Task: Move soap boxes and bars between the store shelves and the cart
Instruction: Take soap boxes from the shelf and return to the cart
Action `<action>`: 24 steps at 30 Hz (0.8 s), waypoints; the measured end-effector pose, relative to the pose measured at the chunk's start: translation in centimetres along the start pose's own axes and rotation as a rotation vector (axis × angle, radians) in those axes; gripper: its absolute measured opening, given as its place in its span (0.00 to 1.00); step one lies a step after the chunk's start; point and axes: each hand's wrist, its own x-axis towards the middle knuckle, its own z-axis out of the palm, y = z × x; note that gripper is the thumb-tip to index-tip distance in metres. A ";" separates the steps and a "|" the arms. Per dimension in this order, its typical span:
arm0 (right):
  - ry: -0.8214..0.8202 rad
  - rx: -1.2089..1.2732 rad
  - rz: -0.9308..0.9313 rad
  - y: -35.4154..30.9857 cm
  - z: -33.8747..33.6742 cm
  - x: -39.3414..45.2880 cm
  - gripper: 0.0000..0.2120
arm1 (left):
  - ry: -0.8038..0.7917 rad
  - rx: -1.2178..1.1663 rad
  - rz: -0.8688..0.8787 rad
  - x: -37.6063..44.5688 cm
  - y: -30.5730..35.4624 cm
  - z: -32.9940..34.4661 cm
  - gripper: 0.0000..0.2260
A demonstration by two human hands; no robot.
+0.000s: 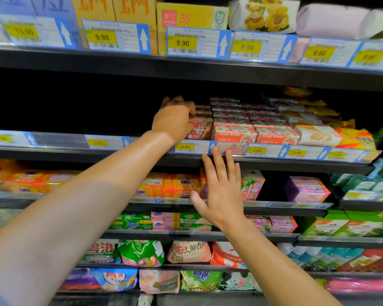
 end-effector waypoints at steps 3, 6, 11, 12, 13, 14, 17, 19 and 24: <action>-0.001 -0.003 -0.002 0.1 0.0 0.0 0.41 | -0.014 0.003 -0.015 0.2 0.1 0.0 0.17; 0.002 -0.007 -0.003 0.0 0.0 0.0 0.41 | -0.048 0.016 -0.033 0.6 0.3 -0.3 0.18; -0.007 -0.013 -0.005 0.0 -0.1 0.0 0.40 | -0.048 0.020 -0.018 0.5 0.4 -0.4 0.18; -0.011 -0.015 -0.008 0.0 -0.3 -0.1 0.40 | -0.044 0.012 -0.011 0.3 0.3 -0.4 0.18; -0.014 -0.012 -0.010 0.0 -0.4 -0.1 0.40 | -0.039 0.002 -0.001 0.1 0.2 -0.4 0.18; -0.015 -0.005 -0.007 -0.1 -0.6 -0.1 0.39 | -0.037 -0.011 0.010 0.0 0.2 -0.5 0.18; 0.000 0.029 0.009 -0.5 -1.3 0.1 0.36 | -0.045 -0.084 -0.007 -1.3 0.0 -0.9 0.22; 0.028 0.049 -0.002 -1.1 -1.6 0.1 0.35 | -0.017 -0.089 0.004 -2.9 -0.4 -1.2 0.22; 0.038 0.128 -0.095 -3.4 -1.5 -0.5 0.32 | 0.170 -0.076 0.151 -9.3 -3.3 -1.2 0.23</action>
